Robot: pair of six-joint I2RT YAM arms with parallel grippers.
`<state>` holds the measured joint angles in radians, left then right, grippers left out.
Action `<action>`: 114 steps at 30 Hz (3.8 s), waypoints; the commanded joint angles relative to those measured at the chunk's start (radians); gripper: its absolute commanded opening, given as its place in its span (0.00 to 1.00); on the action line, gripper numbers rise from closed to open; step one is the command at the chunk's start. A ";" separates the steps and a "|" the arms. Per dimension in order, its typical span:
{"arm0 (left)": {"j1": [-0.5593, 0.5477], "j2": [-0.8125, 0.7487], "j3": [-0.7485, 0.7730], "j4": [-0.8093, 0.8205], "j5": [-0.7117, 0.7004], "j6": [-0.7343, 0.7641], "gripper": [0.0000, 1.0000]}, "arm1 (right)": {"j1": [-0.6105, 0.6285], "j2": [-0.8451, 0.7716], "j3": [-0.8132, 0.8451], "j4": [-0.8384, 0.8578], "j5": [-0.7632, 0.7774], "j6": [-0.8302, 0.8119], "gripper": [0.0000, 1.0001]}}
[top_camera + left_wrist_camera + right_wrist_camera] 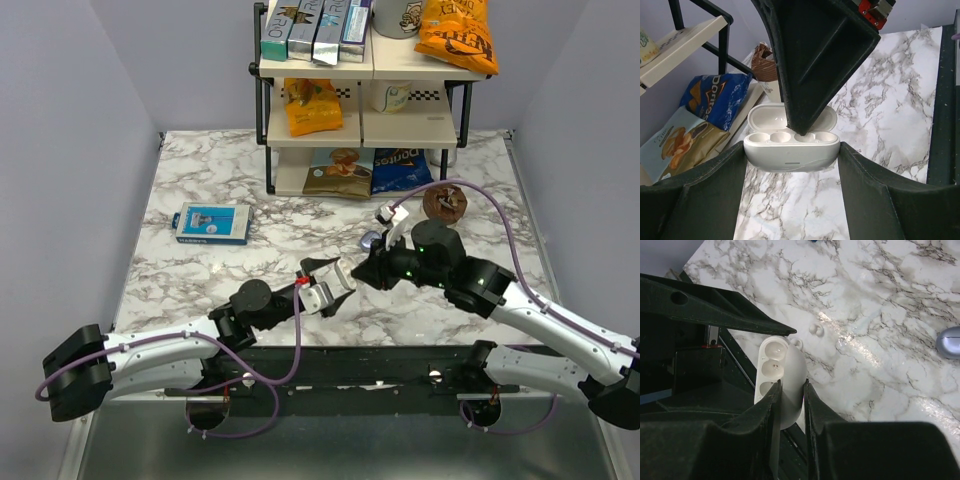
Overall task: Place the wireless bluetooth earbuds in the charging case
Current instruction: Open the charging case.
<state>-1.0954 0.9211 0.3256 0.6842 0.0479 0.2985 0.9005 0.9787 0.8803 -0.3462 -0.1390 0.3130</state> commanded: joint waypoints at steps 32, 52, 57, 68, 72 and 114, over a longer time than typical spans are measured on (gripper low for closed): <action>0.305 0.050 0.392 -0.413 0.795 -0.538 0.99 | 0.002 -0.192 0.158 -0.200 -0.140 -0.575 0.01; 0.301 -0.011 0.247 -0.213 0.626 -0.669 0.84 | 0.008 -0.083 0.224 -0.241 -0.320 -0.551 0.01; 0.260 -0.045 0.173 -0.147 0.592 -0.575 0.82 | 0.009 -0.061 0.230 -0.238 -0.356 -0.543 0.01; 0.215 -0.051 0.133 -0.071 0.601 -0.510 0.75 | 0.020 -0.029 0.230 -0.247 -0.367 -0.546 0.01; 0.195 -0.042 0.155 -0.083 0.607 -0.510 0.73 | 0.021 -0.011 0.230 -0.246 -0.344 -0.542 0.01; 0.138 0.009 0.205 -0.173 0.639 -0.481 0.29 | 0.029 0.015 0.215 -0.218 -0.310 -0.528 0.01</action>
<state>-0.9485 0.9249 0.5011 0.5083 0.6571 -0.2050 0.9241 0.9867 1.0904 -0.5789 -0.4652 -0.2211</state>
